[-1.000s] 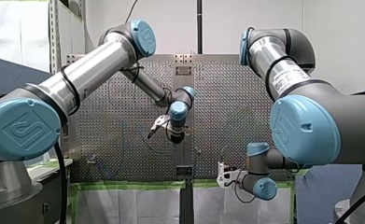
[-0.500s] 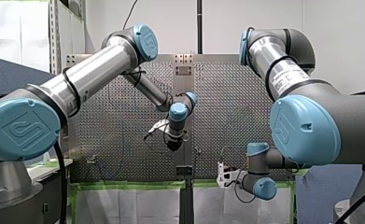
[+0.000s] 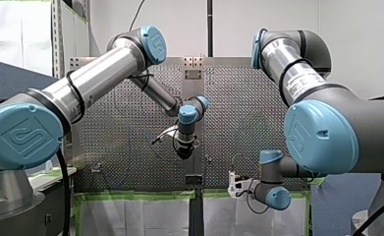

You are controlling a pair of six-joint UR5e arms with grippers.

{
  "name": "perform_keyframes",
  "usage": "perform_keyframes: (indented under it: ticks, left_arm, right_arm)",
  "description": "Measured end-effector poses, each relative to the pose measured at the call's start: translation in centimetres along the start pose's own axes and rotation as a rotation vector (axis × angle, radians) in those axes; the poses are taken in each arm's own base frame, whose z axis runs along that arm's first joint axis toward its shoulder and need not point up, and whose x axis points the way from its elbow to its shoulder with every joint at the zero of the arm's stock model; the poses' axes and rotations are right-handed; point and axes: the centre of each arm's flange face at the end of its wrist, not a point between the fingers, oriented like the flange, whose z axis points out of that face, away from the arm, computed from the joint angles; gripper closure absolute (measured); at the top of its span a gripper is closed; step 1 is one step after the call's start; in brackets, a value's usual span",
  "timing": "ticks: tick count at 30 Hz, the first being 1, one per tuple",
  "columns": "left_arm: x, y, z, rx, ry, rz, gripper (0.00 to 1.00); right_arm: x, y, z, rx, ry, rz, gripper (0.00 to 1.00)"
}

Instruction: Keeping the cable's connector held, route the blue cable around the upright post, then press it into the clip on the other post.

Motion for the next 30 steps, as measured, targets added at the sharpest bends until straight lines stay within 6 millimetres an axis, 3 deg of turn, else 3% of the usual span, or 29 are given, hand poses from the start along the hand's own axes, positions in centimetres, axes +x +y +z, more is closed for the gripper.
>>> perform_keyframes:
  ticks: [11, 21, 30]
  left_arm:
    - [-0.1, -0.5, 1.2, 0.0, -0.035, -0.013, 0.0]
    - [2.7, -3.4, 5.0, 0.017, 0.013, 0.031, 0.0]
    - [4.3, -4.9, 7.5, 0.029, 0.011, 0.027, 0.0]
  right_arm:
    - [-0.1, 0.0, 0.0, 0.0, -0.008, -0.006, 1.0]
    - [-0.1, 0.0, 0.0, 0.0, -0.011, -0.006, 1.0]
    - [-0.1, 0.0, 0.0, 0.001, -0.009, -0.007, 1.0]
